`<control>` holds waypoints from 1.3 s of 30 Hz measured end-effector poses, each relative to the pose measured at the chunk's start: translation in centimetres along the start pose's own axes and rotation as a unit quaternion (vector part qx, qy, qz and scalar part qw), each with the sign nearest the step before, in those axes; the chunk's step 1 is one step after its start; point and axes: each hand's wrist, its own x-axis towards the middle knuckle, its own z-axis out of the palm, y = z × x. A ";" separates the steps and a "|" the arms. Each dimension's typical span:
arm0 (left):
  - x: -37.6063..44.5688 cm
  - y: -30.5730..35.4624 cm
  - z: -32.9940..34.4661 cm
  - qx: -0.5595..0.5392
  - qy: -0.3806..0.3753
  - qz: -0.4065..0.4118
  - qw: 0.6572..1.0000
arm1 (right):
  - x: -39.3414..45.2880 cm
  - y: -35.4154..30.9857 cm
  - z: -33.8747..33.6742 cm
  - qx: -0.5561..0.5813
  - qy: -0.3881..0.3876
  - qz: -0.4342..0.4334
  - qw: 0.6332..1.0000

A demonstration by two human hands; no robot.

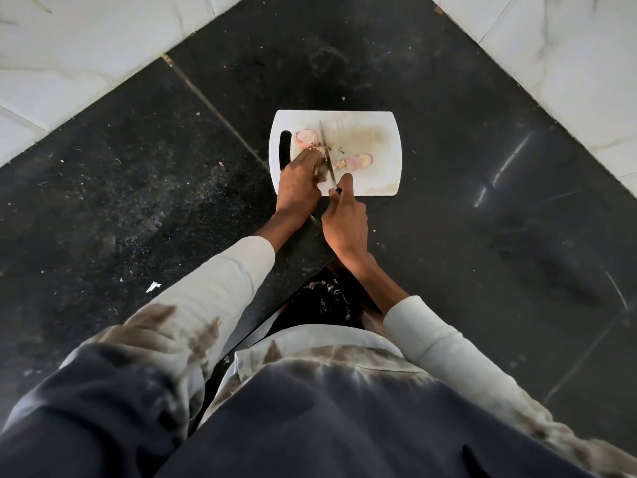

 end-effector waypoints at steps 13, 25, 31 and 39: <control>0.2 -0.3 -0.4 0.018 -0.020 0.042 0.999 | -0.2 -0.4 1.1 -0.020 0.026 0.010 0.999; 0.2 -0.7 -0.4 -0.009 -0.025 0.029 0.999 | -2.4 2.1 2.9 -0.023 0.042 0.060 0.997; 0.2 -0.5 -0.6 0.001 -0.030 0.012 0.999 | -1.9 1.9 2.4 -0.012 0.045 0.056 0.997; -0.7 -0.1 -1.0 -0.022 -0.052 -0.024 0.998 | -0.4 2.1 -0.4 0.065 0.070 0.032 0.995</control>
